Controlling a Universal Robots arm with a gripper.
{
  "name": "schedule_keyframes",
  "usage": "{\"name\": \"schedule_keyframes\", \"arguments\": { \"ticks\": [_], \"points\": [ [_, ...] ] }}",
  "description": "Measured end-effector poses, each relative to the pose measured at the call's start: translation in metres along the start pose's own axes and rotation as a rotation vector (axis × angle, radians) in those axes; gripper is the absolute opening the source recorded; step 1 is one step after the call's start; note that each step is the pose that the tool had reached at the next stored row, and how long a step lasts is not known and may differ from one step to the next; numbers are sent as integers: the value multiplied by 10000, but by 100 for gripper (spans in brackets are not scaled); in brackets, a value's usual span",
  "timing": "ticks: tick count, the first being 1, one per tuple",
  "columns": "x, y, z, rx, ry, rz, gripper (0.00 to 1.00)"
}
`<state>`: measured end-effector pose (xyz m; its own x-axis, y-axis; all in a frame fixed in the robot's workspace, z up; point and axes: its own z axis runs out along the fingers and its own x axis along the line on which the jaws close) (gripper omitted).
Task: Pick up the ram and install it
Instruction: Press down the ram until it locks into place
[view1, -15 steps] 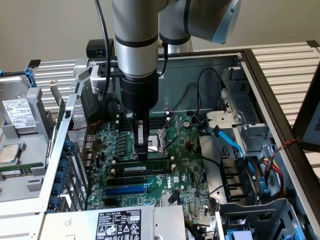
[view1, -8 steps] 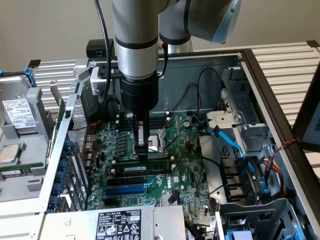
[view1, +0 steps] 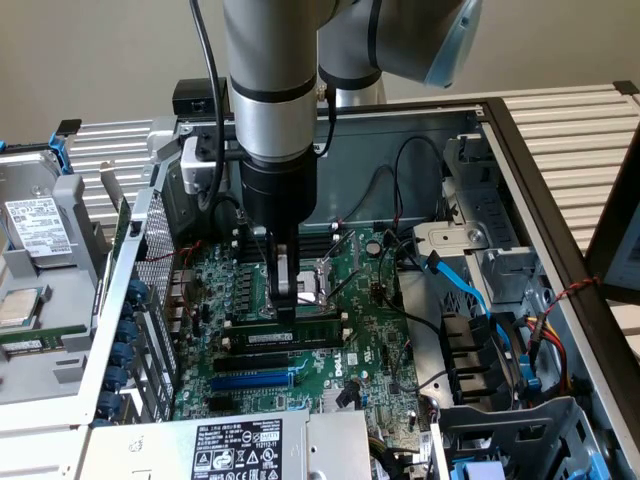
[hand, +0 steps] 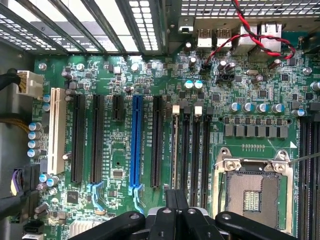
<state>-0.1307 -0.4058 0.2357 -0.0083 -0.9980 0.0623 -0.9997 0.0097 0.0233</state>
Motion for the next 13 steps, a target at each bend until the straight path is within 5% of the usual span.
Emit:
{"name": "schedule_keyframes", "arguments": {
  "ticks": [9,13],
  "points": [
    [53,7,-42,19,-166,-289,10],
    [100,7,-39,23,-405,-348,10]
  ]
}}
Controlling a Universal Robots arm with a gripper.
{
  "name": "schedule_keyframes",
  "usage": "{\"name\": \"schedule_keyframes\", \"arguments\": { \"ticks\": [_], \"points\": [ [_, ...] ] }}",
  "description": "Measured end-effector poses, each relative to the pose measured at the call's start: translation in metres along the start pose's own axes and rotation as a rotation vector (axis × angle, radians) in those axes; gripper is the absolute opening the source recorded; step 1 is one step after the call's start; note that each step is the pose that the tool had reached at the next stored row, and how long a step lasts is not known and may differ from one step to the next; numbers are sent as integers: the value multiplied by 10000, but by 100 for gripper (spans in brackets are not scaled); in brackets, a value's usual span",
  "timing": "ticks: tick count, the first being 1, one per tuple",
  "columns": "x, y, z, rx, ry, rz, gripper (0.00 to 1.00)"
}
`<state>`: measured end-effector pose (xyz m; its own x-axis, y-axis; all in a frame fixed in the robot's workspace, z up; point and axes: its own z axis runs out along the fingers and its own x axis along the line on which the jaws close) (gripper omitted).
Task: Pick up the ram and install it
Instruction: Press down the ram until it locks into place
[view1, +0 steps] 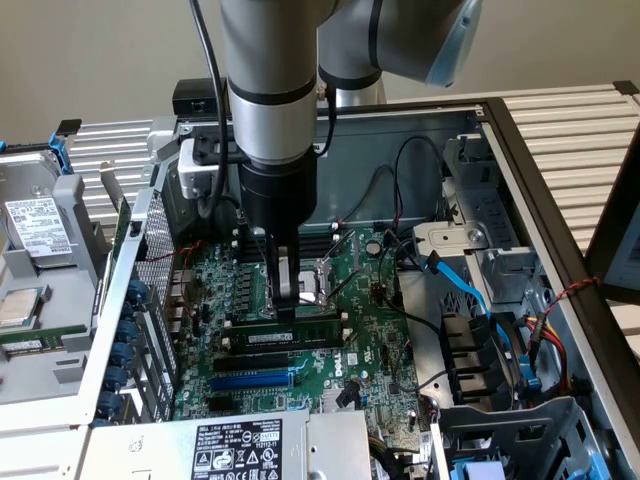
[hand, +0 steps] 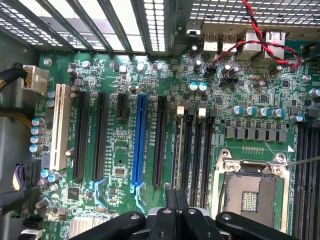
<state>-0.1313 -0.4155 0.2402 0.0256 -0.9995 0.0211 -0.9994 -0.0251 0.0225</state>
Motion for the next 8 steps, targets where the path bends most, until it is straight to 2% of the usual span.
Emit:
{"name": "schedule_keyframes", "arguments": {
  "ticks": [1,3,8],
  "points": [
    [9,0,0,3,-43,-12,10],
    [21,0,1,4,-94,-24,10],
    [24,0,9,6,-138,-36,10]
  ]
}}
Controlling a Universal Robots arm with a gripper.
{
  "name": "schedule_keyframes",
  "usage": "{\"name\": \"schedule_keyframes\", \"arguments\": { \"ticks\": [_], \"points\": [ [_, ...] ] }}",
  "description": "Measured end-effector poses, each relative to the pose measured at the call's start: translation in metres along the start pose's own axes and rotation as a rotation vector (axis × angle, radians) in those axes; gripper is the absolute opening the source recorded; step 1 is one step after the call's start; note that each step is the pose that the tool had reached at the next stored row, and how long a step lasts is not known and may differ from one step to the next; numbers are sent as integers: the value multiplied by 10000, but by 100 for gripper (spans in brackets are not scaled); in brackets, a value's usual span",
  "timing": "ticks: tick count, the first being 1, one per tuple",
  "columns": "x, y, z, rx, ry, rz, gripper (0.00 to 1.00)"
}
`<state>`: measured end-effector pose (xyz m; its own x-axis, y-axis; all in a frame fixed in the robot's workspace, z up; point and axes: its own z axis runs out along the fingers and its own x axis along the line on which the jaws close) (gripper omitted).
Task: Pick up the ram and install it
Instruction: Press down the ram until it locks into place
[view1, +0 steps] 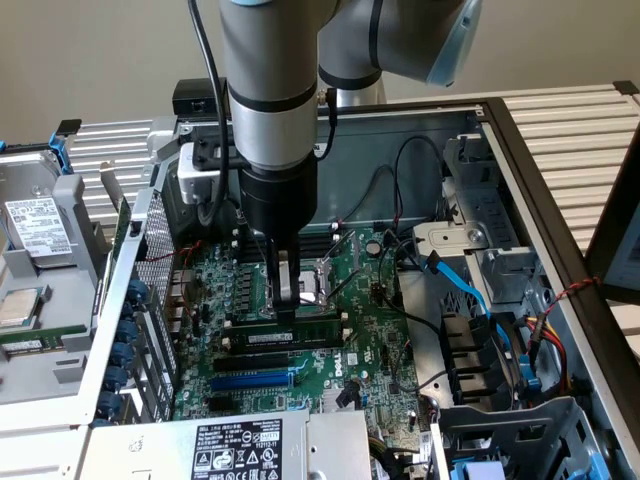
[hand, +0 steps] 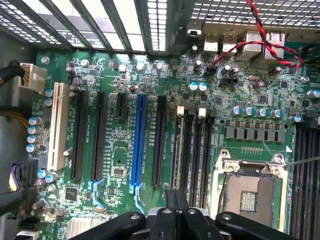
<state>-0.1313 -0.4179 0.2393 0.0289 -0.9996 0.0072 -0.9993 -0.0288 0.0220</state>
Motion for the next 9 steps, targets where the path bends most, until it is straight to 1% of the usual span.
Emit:
{"name": "schedule_keyframes", "arguments": {
  "ticks": [9],
  "points": [
    [-14,-3,24,-2,0,-3,10]
  ]
}}
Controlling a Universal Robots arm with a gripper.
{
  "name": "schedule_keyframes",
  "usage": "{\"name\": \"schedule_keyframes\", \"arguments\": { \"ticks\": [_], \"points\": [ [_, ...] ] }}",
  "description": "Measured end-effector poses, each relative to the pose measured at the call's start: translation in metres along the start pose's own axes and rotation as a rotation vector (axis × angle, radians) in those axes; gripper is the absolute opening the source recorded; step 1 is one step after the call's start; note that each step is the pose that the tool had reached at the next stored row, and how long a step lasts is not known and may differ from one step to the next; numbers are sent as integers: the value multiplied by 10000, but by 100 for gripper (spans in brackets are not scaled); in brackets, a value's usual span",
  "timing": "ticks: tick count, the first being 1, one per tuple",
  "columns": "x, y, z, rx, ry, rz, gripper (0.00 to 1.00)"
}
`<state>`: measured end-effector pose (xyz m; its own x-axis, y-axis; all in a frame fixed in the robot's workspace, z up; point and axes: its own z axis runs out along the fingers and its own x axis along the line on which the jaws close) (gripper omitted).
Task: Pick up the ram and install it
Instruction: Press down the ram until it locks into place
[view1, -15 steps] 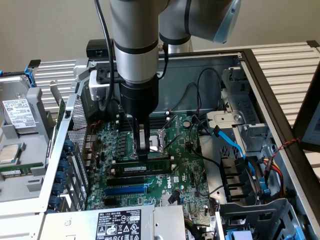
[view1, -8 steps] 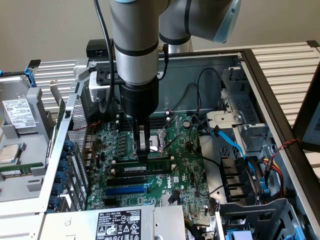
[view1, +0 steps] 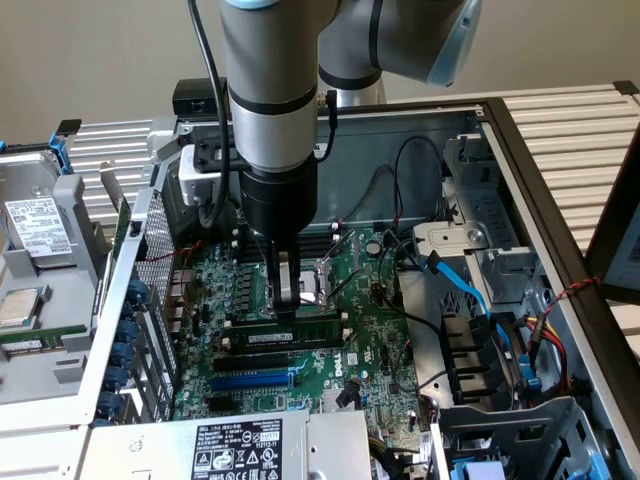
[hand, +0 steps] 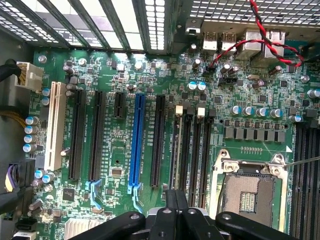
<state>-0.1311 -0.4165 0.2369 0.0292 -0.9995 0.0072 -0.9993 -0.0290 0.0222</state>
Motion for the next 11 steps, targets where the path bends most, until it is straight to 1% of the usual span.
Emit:
{"name": "schedule_keyframes", "arguments": {
  "ticks": [11],
  "points": [
    [-13,-1,45,-3,-1,1,10]
  ]
}}
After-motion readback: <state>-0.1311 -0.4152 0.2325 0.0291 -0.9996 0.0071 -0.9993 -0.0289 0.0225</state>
